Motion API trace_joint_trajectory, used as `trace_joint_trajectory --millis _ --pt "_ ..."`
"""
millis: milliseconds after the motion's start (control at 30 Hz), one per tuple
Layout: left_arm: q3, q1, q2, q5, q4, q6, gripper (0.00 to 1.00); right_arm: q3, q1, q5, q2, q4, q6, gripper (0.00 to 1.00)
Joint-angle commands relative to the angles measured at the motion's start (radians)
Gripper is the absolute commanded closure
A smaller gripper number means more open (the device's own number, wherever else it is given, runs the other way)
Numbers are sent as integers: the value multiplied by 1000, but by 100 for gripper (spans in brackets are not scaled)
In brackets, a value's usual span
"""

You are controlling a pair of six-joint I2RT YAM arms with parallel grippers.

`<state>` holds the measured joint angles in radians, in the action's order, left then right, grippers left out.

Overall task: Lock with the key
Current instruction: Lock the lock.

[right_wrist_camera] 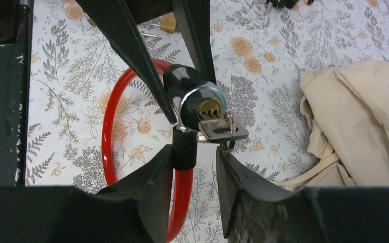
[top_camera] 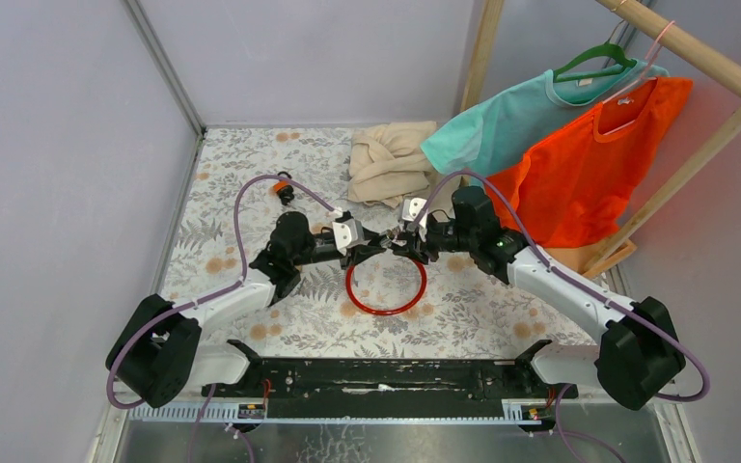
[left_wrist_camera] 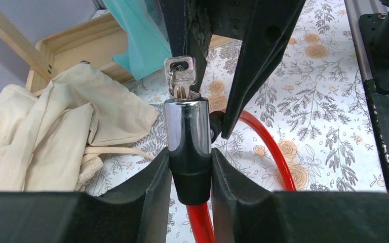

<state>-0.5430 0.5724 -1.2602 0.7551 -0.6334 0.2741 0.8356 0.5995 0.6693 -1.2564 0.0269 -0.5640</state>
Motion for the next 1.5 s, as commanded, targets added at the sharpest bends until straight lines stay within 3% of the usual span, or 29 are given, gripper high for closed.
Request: trace_joint_trajectory --millis 0,267,467,633,1167,1267,1467 --pt "19 6 24 53 -35 -13 100 -25 -24 -113 13 -9 -37 58" --pt "23 4 20 25 -59 -30 100 -72 -24 -65 12 -6 -20 57" --pt "27 4 12 21 -81 -62 100 -51 -24 -4 -9 12 17 88" --pt "31 5 -4 34 -115 -108 100 -13 -24 30 -9 34 65 100" --pt "-8 13 -36 20 -94 -130 100 183 -24 56 -75 -39 78 100" --pt "-15 10 -20 6 -90 -97 100 190 -24 0 -75 -39 54 100" --pt "-127 4 -9 29 131 91 100 246 -24 -112 -54 -76 -62 100"
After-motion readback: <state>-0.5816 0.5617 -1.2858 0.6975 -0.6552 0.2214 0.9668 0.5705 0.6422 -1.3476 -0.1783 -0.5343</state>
